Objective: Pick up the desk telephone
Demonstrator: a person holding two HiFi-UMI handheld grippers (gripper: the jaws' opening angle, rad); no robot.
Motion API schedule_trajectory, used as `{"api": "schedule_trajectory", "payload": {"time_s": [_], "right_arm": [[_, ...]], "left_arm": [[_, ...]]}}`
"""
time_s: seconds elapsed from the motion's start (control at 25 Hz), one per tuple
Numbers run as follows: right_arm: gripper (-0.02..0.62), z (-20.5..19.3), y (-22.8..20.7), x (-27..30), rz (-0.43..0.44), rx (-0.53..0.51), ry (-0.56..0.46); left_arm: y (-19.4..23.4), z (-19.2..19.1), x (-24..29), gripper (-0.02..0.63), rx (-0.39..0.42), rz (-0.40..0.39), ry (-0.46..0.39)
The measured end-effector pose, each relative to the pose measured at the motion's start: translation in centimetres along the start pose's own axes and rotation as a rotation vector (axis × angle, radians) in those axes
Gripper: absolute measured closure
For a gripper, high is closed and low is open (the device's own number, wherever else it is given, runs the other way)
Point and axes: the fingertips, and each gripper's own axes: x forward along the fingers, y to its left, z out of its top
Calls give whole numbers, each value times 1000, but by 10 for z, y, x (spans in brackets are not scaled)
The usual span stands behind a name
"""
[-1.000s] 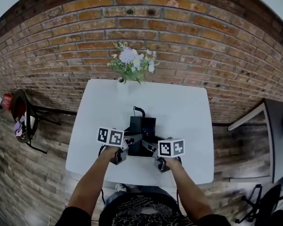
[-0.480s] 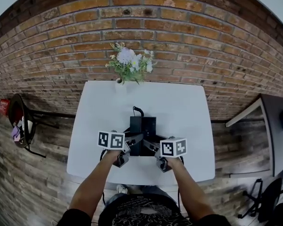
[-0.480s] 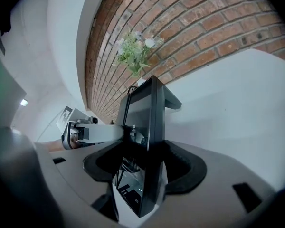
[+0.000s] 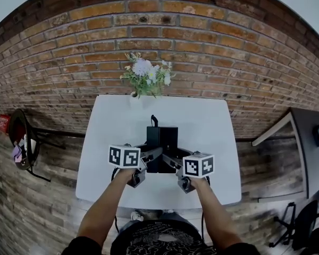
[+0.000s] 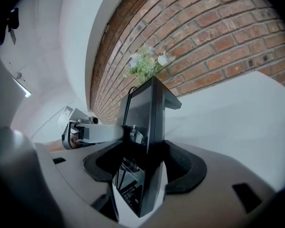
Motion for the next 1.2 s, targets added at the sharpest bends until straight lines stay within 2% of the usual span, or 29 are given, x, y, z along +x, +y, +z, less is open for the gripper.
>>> {"api": "schedule_trajectory", "payload": {"time_s": [0.68,1.2], "right_arm": [[331,103,57,-37,24,-219,-182],[330,157,100,-69,36,-353,-318]], "left_arm": [[-70,95,-40,394,229,-22,-187],[-122,144,-71,394,373,-39,-300]]}}
